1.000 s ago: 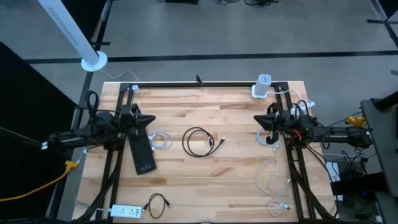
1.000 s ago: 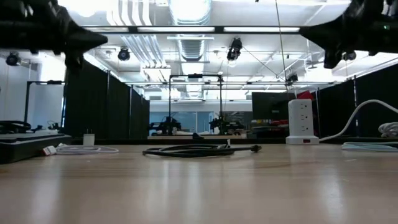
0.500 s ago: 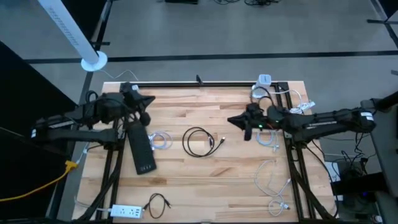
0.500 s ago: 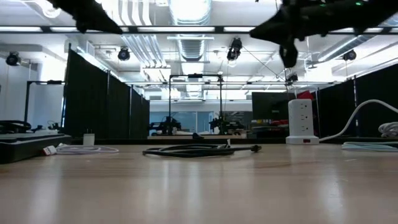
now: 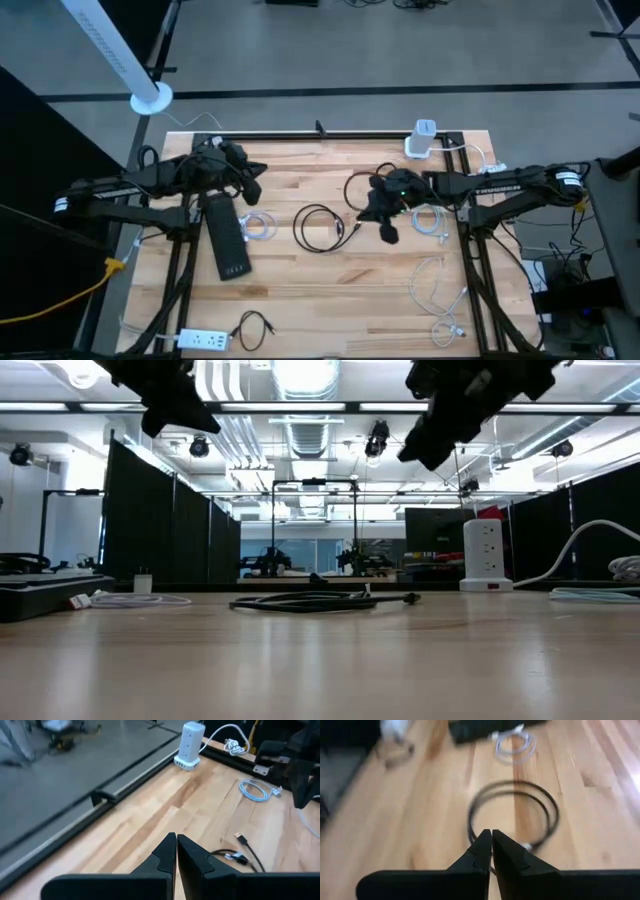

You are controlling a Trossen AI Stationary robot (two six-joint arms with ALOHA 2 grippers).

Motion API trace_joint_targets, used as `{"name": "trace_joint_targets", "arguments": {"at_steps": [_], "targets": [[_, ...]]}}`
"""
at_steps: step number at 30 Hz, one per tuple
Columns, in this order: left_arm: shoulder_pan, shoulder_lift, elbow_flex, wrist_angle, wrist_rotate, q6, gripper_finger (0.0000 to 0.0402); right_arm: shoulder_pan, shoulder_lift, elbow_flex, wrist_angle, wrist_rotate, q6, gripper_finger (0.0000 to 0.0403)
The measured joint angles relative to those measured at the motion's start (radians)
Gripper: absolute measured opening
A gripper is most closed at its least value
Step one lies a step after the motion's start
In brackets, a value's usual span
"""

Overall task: Insert USB
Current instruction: Insert the top black charger cable into the black outlet extension

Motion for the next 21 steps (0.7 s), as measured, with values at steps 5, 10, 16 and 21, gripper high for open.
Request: {"name": "trace_joint_targets", "arguments": {"at_steps": [5, 10, 16, 21], "targets": [[0.0, 0.021, 0.0, -0.002, -0.001, -0.146, 0.0, 0.0, -0.004, 0.027, -0.054, 0.082, -0.187, 0.0], [0.0, 0.021, 0.002, -0.01, 0.0, -0.25, 0.0, 0.0, -0.005, 0.032, -0.046, 0.111, -0.254, 0.0], [0.0, 0.021, 0.003, -0.01, 0.0, -0.255, 0.0, 0.0, -0.004, 0.032, -0.041, 0.111, -0.251, 0.0], [0.0, 0.021, 0.003, -0.011, 0.0, -0.251, 0.0, 0.0, -0.003, 0.032, -0.042, 0.11, -0.254, 0.0]]}}
